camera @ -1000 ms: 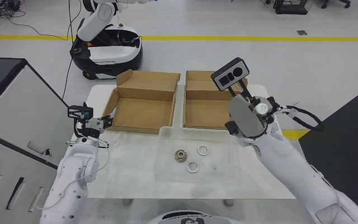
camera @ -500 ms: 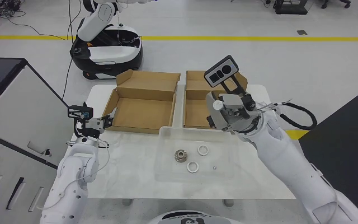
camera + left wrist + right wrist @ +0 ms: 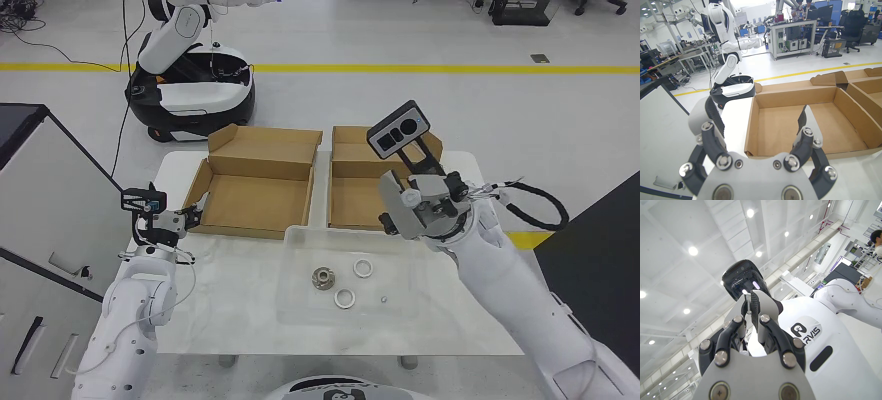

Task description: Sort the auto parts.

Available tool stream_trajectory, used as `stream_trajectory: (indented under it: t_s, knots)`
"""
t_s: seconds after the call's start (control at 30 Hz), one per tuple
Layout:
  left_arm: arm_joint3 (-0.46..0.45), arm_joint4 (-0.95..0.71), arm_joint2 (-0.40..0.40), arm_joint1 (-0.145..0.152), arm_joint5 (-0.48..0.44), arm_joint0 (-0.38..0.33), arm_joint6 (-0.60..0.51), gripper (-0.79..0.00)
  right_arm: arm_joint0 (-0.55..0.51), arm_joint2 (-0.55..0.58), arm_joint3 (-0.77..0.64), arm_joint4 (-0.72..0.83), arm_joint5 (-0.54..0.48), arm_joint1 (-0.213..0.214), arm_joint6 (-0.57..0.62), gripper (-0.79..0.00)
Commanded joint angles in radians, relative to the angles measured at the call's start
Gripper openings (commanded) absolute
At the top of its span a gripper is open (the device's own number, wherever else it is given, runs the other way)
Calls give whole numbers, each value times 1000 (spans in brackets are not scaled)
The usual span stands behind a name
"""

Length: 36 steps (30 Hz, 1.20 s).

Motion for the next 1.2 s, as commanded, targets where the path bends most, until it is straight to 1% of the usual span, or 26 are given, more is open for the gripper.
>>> stream_trajectory:
  t_s: [0.0,0.93,1.03,1.17]
  knots:
    - [0,0,0,0,0,0,0,0,0,0,0,0,0,0,-1,-785]
    - [0,0,0,0,0,0,0,0,0,0,0,0,0,0,-1,-785]
    - [0,0,0,0,0,0,0,0,-3,32,-5,-48,14,3,-55,-785]
    - [0,0,0,0,0,0,0,0,-11,123,3,-170,94,19,-168,-785]
